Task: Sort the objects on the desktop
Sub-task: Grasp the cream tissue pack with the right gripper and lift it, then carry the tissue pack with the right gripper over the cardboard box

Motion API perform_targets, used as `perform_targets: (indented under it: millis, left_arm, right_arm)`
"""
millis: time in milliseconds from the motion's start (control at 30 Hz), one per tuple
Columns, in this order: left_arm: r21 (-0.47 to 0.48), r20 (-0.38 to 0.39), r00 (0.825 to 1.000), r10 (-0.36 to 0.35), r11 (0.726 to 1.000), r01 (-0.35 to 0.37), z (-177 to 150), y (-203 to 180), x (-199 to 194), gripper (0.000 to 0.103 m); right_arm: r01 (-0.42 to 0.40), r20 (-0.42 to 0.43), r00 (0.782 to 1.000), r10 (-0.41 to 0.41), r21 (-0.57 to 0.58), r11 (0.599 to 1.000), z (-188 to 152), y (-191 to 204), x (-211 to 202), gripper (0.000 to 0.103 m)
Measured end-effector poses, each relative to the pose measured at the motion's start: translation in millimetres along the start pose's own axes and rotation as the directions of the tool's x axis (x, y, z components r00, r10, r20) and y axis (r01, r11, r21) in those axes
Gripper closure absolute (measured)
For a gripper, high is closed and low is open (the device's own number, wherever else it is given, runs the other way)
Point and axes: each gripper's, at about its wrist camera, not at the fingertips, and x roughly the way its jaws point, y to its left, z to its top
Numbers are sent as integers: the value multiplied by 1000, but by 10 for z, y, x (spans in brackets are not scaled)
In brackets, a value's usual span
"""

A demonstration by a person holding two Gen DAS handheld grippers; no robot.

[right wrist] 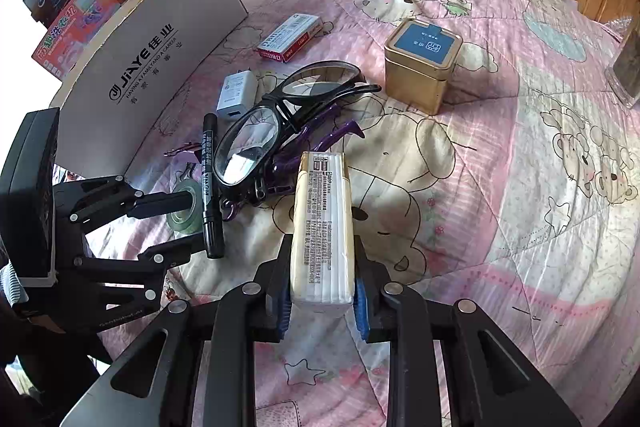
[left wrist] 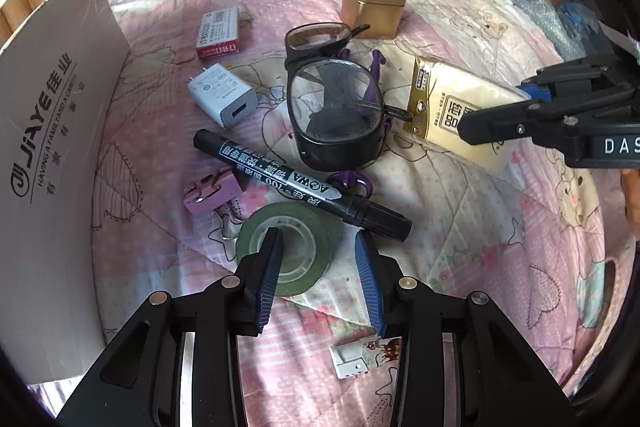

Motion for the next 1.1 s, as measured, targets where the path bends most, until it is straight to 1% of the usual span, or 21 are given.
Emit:
perform_targets:
  millis: [33,67,100,133,300,533,733,933,1100]
  left_arm:
    - [-7,6,1000,-8,1000,8,-5,21,-11,66]
    - [-8,9,1000,6,1000,-6,-11,36,-15,86]
    - [-13,-3,1000,14,1000,-14,-19,57,2,86]
    - [-21,-6,1000,5,1000,-5,-29,83,0,86]
    - [-38,20,1000,2,999,-2,-28,114,-120,88]
    - [-59,112,994,-12,998,19,84,108,-437,88]
    - [-88,164,986,12,996,2,163,118,-604,88]
    - [-135,238,971,31,991,1,272,163,-836,88]
    - [-174,287,957,33,985,18,336,257,-999,88]
  right_arm:
    - [-7,-3,1000,7,-3,1000,44,-2,28,78]
    - [-13,-2,1000,13,-10,1000,54,25,25,78]
    - [-15,3,1000,16,-17,1000,59,62,14,78]
    - [-20,4,1000,20,-25,999,58,100,3,79]
    - [-26,13,1000,26,-43,999,31,194,-47,79]
    - [-36,32,999,37,-32,999,-1,231,-151,79]
    - [-64,65,996,66,-36,997,-35,350,-308,79]
    - [-67,106,992,72,-50,996,5,523,-423,79]
    - [-84,149,985,92,-62,995,58,630,-548,79]
